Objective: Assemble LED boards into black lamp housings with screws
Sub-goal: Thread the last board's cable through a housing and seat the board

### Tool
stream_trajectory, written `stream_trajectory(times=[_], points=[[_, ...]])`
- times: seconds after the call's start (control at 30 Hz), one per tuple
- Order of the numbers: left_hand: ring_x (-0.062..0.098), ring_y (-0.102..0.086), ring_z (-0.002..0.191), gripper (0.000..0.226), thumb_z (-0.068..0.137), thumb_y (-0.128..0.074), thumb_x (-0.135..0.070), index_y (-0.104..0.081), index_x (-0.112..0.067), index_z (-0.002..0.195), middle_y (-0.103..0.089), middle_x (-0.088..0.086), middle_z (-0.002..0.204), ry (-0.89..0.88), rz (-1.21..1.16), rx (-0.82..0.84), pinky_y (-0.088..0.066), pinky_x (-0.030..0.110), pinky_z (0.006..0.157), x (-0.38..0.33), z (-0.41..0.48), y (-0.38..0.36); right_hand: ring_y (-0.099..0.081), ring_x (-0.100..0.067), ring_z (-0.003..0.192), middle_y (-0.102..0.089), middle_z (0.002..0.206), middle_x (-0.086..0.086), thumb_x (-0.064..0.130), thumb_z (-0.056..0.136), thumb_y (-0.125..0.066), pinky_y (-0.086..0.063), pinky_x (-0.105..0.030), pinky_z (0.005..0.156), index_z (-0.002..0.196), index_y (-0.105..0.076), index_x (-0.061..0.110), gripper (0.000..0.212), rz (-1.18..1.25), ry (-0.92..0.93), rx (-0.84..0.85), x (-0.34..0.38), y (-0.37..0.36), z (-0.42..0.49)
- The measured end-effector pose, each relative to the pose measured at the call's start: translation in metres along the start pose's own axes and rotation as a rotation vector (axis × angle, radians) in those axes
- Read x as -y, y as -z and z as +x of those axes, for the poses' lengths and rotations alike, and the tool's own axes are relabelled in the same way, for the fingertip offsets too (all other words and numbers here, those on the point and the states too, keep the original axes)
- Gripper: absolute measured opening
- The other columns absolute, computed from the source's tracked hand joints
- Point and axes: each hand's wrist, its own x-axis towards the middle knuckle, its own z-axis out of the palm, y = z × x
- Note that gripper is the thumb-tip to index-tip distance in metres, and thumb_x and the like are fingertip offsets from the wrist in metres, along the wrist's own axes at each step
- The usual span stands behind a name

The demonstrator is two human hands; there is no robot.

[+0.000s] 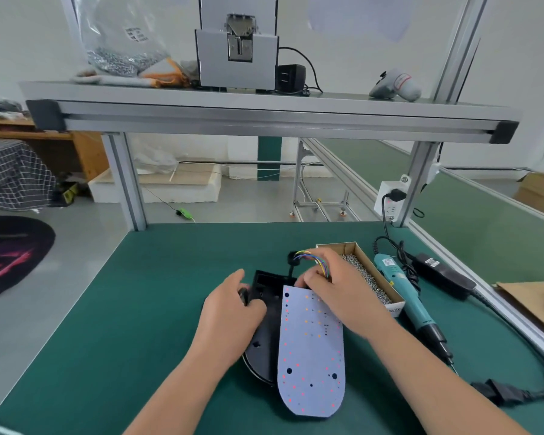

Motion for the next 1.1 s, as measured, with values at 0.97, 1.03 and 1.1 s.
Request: stream_trajectory(times=[0.97, 1.03, 1.1], points=[[-0.009, -0.064, 0.086, 0.034, 0.072, -0.048, -0.047, -0.062, -0.042, 0.101, -0.068, -0.037, 0.096, -0.007, -0.171, -0.168, -0.055, 0.035, 0.076, -0.019, -0.009, -0.002, -0.062, -0.002, 0.069, -0.075, 0.092, 0.02, 0.043, 0.084, -0.079, -0.045, -0.018, 0.069, 0.12, -0.06, 0.043, 0.041, -0.127, 0.11, -0.147, 0.021, -0.022, 0.002], [-0.009, -0.064, 0.087, 0.041, 0.067, -0.046, -0.053, -0.062, -0.042, 0.103, -0.068, -0.037, 0.097, -0.013, -0.174, -0.178, -0.056, 0.036, 0.08, -0.021, -0.011, -0.003, -0.065, 0.0, 0.076, -0.075, 0.093, 0.021, 0.041, 0.083, -0.083, -0.044, -0.015, 0.07, 0.112, -0.063, 0.04, 0.035, -0.111, 0.103, -0.164, 0.023, -0.023, 0.003], [-0.008, -0.066, 0.089, 0.044, 0.066, -0.045, -0.055, -0.062, -0.044, 0.105, -0.07, -0.035, 0.098, -0.028, -0.192, -0.183, -0.057, 0.038, 0.082, -0.022, -0.012, -0.004, -0.068, 0.0, 0.086, -0.075, 0.095, 0.023, 0.035, 0.087, -0.082, -0.044, -0.012, 0.072, 0.104, -0.066, 0.036, 0.023, -0.09, 0.128, -0.2, 0.024, -0.024, 0.003]])
